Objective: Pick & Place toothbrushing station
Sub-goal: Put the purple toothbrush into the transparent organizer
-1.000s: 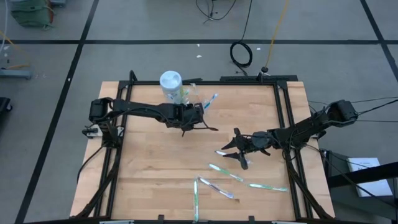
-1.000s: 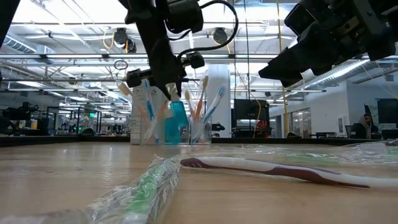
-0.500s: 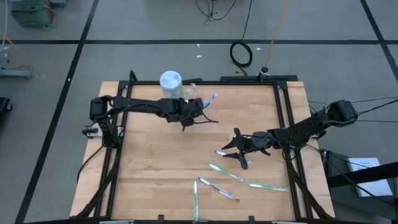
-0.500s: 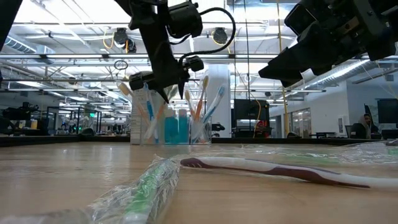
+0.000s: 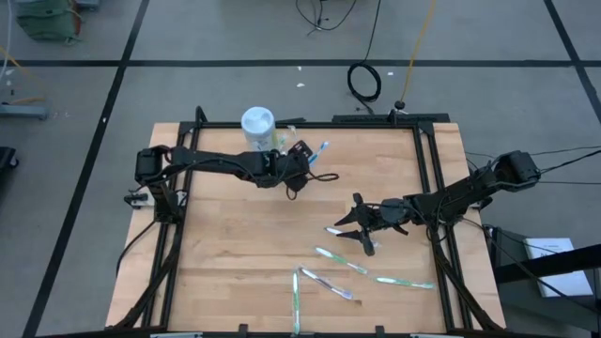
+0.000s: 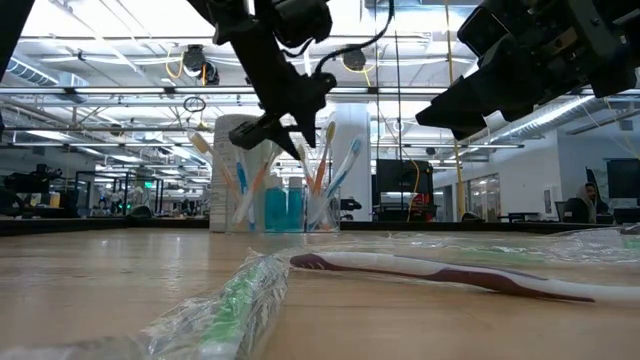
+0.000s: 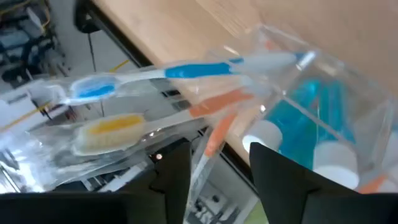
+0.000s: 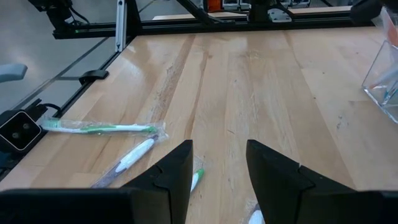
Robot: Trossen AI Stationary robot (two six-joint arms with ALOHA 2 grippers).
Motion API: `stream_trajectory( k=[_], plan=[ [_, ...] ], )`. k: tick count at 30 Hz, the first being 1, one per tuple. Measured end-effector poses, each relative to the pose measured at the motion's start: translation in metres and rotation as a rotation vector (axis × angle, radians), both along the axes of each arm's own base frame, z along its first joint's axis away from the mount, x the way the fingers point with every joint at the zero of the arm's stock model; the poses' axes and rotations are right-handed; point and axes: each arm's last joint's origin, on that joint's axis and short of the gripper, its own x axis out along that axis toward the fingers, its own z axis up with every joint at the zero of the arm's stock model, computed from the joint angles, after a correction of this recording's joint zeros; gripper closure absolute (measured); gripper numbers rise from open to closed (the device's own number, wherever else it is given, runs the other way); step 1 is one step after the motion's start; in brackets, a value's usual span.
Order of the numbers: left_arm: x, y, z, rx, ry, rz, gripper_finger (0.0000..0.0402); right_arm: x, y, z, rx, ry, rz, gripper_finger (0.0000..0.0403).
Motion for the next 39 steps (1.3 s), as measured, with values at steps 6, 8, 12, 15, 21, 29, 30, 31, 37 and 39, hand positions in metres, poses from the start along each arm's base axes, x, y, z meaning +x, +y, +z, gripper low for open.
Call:
stream_trajectory(
  k=[6, 8, 12, 15, 21, 29, 30, 31, 37, 39],
  plan=[
    [-0.004, -0.009, 0.015, -0.055, -0.120, 0.056, 0.0267, 0.000, 0.000, 0.000, 0.000, 0.001, 0.000, 0.0261],
    [-0.007, -0.012, 0.025, -0.112, -0.199, 0.082, 0.0274, 0.000, 0.000, 0.000, 0.000, 0.005, 0.000, 0.0261],
    [-0.016, -0.021, 0.046, -0.273, -0.400, 0.179, 0.0281, 0.000, 0.000, -0.001, 0.001, 0.007, -0.001, 0.0261],
    [-0.024, -0.029, 0.063, -0.396, -0.567, 0.280, 0.0282, 0.000, 0.000, -0.001, 0.002, 0.007, -0.001, 0.0261],
    [-0.047, -0.049, 0.092, -0.529, -0.703, 0.349, 0.0282, 0.000, 0.000, -0.001, 0.009, 0.007, -0.003, 0.0261],
    [-0.075, -0.077, 0.110, -0.702, -0.778, 0.455, 0.0282, 0.000, -0.003, -0.003, -0.026, 0.024, -0.106, 0.0261],
    [-0.076, -0.080, 0.108, -0.716, -0.772, 0.473, 0.0282, -0.001, -0.003, -0.004, -0.018, 0.033, -0.112, 0.0261],
    [-0.077, -0.084, 0.106, -0.727, -0.761, 0.491, 0.0282, -0.001, -0.003, -0.004, -0.015, 0.042, -0.114, 0.0261],
    [-0.082, -0.107, 0.095, -0.751, -0.704, 0.514, 0.0282, -0.002, -0.003, -0.006, -0.018, 0.061, -0.110, 0.0261],
    [-0.083, -0.115, 0.086, -0.743, -0.691, 0.499, 0.0282, -0.002, -0.002, -0.005, -0.018, 0.057, -0.103, 0.0262]
  ],
)
